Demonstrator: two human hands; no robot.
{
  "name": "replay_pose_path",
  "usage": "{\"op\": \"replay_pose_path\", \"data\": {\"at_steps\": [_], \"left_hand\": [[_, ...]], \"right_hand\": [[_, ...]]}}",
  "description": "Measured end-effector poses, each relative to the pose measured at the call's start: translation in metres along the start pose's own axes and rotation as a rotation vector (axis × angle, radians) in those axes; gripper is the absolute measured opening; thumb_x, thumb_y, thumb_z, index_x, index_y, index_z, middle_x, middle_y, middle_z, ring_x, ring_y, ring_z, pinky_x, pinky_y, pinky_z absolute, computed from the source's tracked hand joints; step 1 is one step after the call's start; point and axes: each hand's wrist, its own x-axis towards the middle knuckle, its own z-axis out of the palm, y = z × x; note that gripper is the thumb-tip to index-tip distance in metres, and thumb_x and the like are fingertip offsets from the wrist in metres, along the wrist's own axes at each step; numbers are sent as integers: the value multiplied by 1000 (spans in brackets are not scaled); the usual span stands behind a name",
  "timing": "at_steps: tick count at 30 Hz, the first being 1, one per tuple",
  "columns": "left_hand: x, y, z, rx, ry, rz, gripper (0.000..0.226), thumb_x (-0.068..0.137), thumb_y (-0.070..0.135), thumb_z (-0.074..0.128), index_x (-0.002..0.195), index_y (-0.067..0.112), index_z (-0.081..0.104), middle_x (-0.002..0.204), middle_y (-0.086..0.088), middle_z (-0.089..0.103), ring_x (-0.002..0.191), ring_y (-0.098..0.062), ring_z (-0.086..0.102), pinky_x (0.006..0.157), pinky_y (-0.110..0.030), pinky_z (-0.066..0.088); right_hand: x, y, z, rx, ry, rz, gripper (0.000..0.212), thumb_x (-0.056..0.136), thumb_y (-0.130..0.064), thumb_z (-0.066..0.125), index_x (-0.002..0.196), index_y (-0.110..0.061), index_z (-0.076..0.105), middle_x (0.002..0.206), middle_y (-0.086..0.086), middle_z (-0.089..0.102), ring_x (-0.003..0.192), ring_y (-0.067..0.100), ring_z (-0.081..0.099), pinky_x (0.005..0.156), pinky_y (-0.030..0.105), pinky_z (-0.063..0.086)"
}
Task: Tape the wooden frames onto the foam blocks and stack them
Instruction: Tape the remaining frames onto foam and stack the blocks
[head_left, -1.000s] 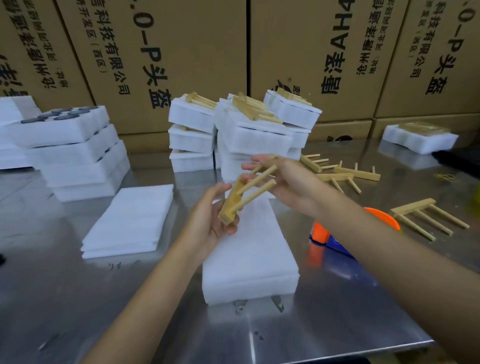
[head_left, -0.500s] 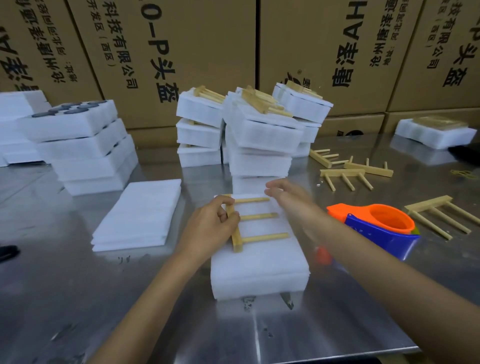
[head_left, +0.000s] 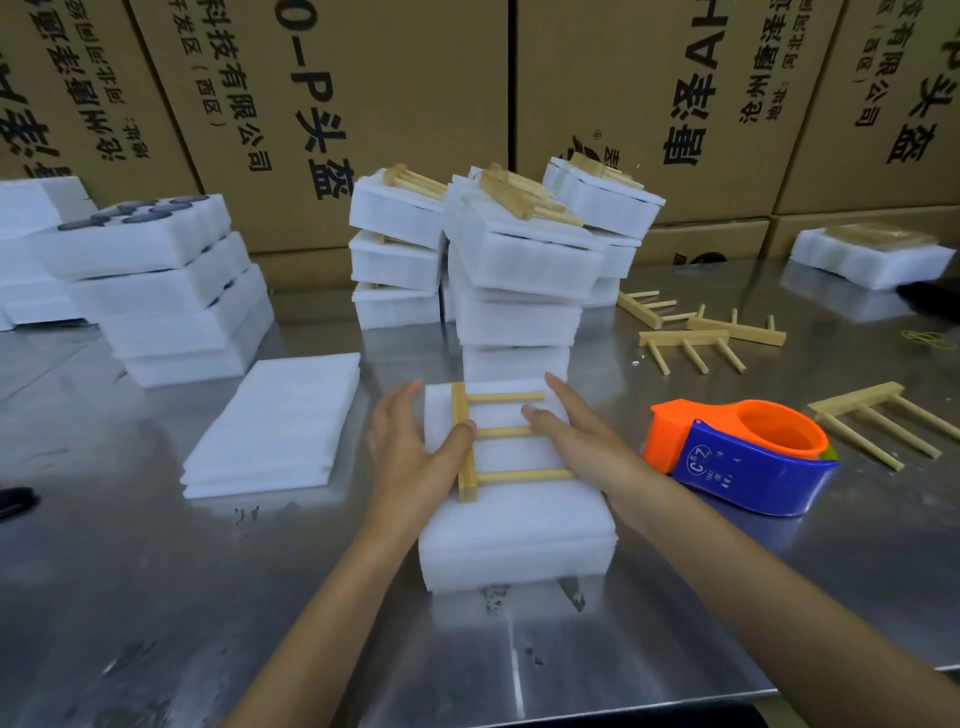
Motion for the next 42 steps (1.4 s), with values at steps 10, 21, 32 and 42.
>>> {"op": "replay_pose_path", "data": {"at_steps": [10,21,32,42], "left_hand": [[-17,-7,8,-750,-317,-374,38,99,37,51,136,30,57,133,-4,65,123,-28,60,107,-53,44],[-19,-17,8,-733,-359,-290,34,99,36,48,131,33,60,129,-4,67,119,-26,64,99,-49,48],[-18,-15,1,-692,-369,-347,43,98,42,48,133,19,62,130,-11,66,121,-30,62,104,-51,47],[-10,12,-21,-400,-167,-177,28,89,35,64,116,44,69,132,15,63,127,-7,54,115,-38,37]], "right_hand": [[-14,25,1,640,-49,162,28,93,-47,60,93,-26,79,92,4,76,82,21,74,60,28,56],[-46,7,-34,-372,634,-414,21,95,-22,52,92,-25,72,94,-10,72,93,12,62,81,37,50],[-35,36,-107,-1008,1143,-177,61,95,-36,38,55,5,60,53,22,50,59,35,52,79,43,40],[-40,34,-79,-1226,1098,-153,64,102,-35,37,47,-7,55,48,14,48,68,32,58,102,52,34]]}}
